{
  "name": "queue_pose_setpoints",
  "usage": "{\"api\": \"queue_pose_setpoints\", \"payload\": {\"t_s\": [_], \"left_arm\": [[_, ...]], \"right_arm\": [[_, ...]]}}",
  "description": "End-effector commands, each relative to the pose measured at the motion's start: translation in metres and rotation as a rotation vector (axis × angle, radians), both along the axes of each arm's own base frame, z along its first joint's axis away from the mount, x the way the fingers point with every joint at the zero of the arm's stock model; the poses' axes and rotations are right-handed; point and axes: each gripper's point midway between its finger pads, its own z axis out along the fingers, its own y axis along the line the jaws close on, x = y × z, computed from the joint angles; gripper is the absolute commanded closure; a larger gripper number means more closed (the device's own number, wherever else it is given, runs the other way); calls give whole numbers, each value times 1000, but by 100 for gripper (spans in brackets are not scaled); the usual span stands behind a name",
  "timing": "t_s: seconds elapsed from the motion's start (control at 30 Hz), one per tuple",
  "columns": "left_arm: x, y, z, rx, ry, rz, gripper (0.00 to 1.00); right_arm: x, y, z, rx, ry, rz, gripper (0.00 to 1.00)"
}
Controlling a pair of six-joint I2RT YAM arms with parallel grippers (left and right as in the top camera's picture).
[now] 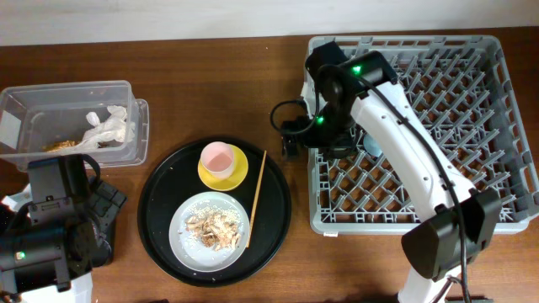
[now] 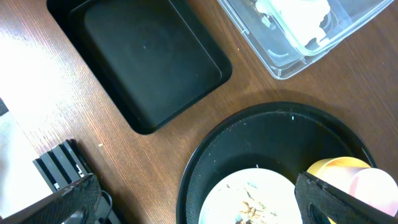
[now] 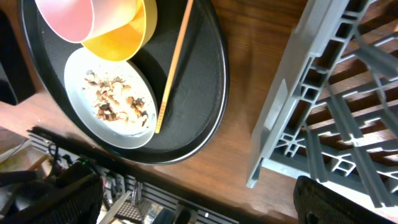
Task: Sort waste into correct bins and load items into the dishwasher rack
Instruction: 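Return the right gripper to the tray and grasp the second chopstick, then place the second chopstick in the rack with the right gripper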
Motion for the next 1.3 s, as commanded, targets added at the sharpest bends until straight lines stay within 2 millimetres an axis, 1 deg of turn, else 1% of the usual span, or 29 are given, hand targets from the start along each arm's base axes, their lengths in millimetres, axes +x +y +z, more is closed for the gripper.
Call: {"api": "queue_pose_setpoints", "payload": {"t_s": [0.0, 0.03, 0.1, 0.17, 0.23, 0.27, 0.3, 0.33, 0.37, 0.4, 0.43, 0.47, 0.5, 0.53, 0.57, 0.6, 0.63, 0.67, 0.7, 0.77, 0.83, 0.87, 0.9, 0.97, 1.03, 1.1, 1.17, 1.2, 1.27], "left_arm": [[-1, 1, 2, -2, -10, 11, 1], [-1, 1, 2, -2, -10, 11, 1], [-1, 1, 2, -2, -10, 11, 1], [-1, 1, 2, -2, -10, 11, 1], [-1, 1, 2, -2, -10, 11, 1], [-1, 1, 2, -2, -10, 11, 1], [-1, 1, 2, -2, -10, 11, 1], [-1, 1, 2, -2, -10, 11, 1], [-1, 1, 2, -2, -10, 11, 1], [-1, 1, 2, -2, -10, 11, 1], [-1, 1, 2, -2, -10, 11, 1], [-1, 1, 2, -2, -10, 11, 1], [-1, 1, 2, -2, -10, 11, 1], [-1, 1, 2, -2, -10, 11, 1], [-1, 1, 2, -2, -10, 11, 1], [-1, 1, 2, -2, -10, 11, 1], [-1, 1, 2, -2, -10, 11, 1], [-1, 1, 2, -2, -9, 11, 1], [-1, 1, 2, -2, -10, 11, 1], [-1, 1, 2, -2, -10, 11, 1], [-1, 1, 2, -2, -10, 11, 1], [-1, 1, 2, -2, -9, 11, 1], [-1, 1, 2, -2, -10, 11, 1], [-1, 1, 2, -2, -10, 11, 1], [-1, 1, 2, -2, -10, 11, 1], [-1, 1, 2, -2, -10, 11, 1], [-1, 1, 2, -2, -9, 11, 1], [-1, 1, 2, -2, -10, 11, 1], [-1, 1, 2, -2, -9, 11, 1]], "right_arm": [[-15, -31, 35, -98, -102, -51, 2], [-25, -42, 47, -131, -126, -67, 2], [-46, -57, 70, -150, -179, -69, 2], [-64, -64, 88, -148, -252, -61, 2], [-67, -65, 82, -143, -253, -103, 2], [-60, -59, 57, -139, -224, -127, 2], [-57, -48, 34, -99, -190, -118, 2], [-54, -30, 6, -20, -148, -104, 2], [-53, -16, -16, 41, -115, -93, 2], [-51, -6, -30, 90, -96, -85, 2], [-46, 5, -38, 151, -101, -76, 1], [-38, 11, -38, 179, -134, -71, 4], [-30, 12, -38, 178, -166, -73, 12], [-24, 15, -36, 192, -196, -71, 14], [-21, 20, -34, 202, -214, -61, 25], [-18, 22, -38, 165, -214, -117, 30], [-16, 22, -45, 95, -222, -191, 31], [-16, 35, -54, 45, -250, -212, 30], [-15, 46, -70, -34, -271, -280, 30], [-9, 44, -106, -185, -291, -419, 31], [-3, 63, -132, -152, -257, -387, 32], [-1, 68, -152, -162, -237, -381, 32], [-1, 72, -162, -157, -215, -374, 32], [1, 82, -166, -120, -215, -348, 33], [1, 82, -167, -122, -216, -348, 36], [2, 79, -176, -146, -216, -349, 37], [-1, 77, -191, -175, -195, -342, 44], [-1, 82, -191, -166, -203, -335, 52], [-4, 86, -191, -162, -210, -324, 59]]}}
